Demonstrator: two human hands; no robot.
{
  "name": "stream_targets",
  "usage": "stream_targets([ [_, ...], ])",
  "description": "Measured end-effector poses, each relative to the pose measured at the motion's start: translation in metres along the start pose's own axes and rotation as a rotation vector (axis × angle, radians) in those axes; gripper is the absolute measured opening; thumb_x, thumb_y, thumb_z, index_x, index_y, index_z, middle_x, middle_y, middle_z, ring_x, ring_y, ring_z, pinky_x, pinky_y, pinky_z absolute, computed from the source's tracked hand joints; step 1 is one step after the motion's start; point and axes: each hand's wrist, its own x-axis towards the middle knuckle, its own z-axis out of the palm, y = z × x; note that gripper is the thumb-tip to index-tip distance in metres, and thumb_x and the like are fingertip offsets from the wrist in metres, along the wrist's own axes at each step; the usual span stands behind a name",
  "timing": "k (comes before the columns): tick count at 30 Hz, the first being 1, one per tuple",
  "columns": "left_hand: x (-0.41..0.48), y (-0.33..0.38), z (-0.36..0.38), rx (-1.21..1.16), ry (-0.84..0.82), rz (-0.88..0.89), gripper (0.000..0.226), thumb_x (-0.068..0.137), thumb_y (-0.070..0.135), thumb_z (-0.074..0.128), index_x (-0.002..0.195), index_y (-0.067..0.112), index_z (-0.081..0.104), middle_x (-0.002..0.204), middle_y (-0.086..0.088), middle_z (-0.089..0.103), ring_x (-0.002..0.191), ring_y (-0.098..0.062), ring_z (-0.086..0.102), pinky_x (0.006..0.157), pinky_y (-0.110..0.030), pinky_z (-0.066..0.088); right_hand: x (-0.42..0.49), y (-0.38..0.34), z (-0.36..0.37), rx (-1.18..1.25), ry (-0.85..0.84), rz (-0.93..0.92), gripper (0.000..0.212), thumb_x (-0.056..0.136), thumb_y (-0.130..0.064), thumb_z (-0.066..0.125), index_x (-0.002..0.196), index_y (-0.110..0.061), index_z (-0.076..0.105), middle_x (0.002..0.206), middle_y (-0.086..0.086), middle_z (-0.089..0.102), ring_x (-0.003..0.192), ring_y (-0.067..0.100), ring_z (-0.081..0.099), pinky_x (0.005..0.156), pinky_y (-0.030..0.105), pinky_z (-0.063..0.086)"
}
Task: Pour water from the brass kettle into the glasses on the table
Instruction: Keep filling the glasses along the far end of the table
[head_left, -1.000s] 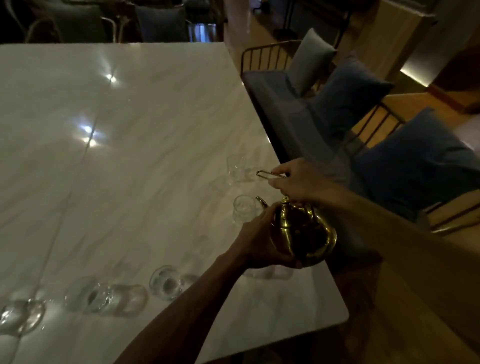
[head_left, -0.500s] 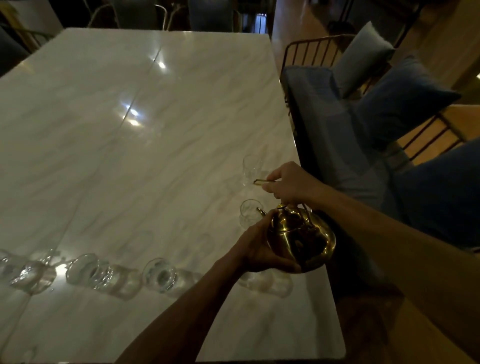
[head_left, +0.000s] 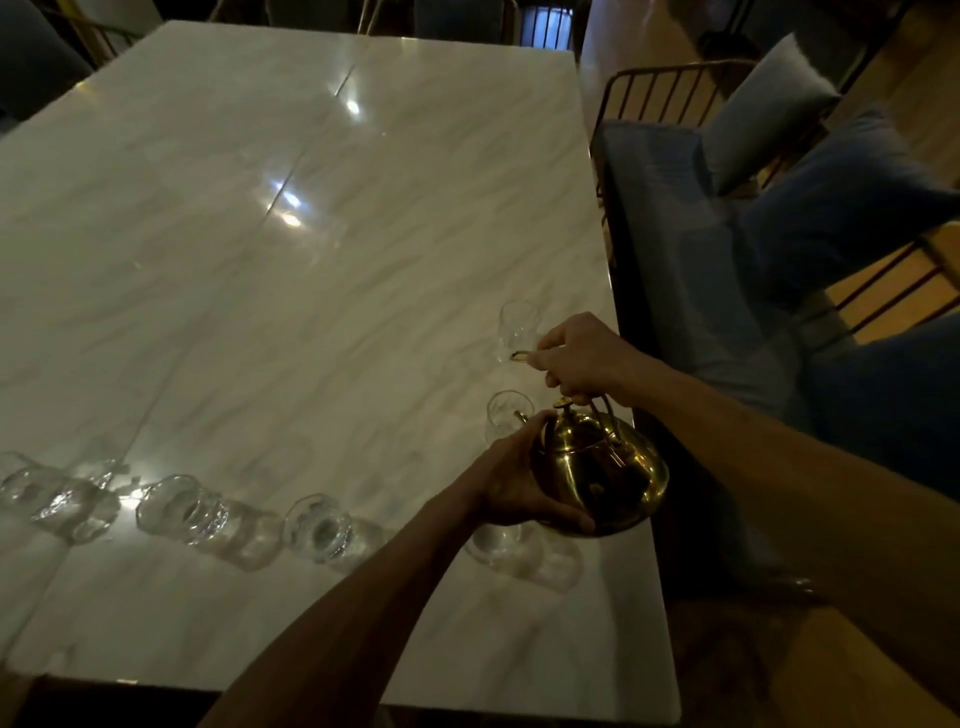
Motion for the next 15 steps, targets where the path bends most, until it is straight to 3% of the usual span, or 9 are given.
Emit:
stream_targets([
  [8, 0.004, 0.004, -0.001, -0.019, 0.013, -0.019, 0.105, 0.069, 0.019, 0.096, 0.152, 0.031, 0.034, 0.126, 0.028, 0.052, 0.108, 0.018, 0.050, 0.084, 0.004, 0.041, 0.007, -0.003, 0.000, -0.011, 0.008, -0.013, 0.016, 0.094, -0.018, 0.060, 0.100, -0.005, 0.066, 0.079, 0.010, 0.066, 0.051, 0.011, 0.052, 0.043, 0.021, 0.045],
  [15, 0.003, 0.004, -0.004, -0.022, 0.021, -0.037, 0.105, 0.070, 0.020, 0.096, 0.155, 0.028, 0.034, 0.134, 0.021, 0.052, 0.107, 0.019, 0.049, 0.085, 0.003, 0.039, 0.012, -0.005, 0.001, -0.024, -0.003, -0.020, 0.017, 0.095, -0.016, 0.059, 0.105, -0.004, 0.065, 0.079, 0.010, 0.065, 0.053, 0.011, 0.052, 0.044, 0.021, 0.045],
])
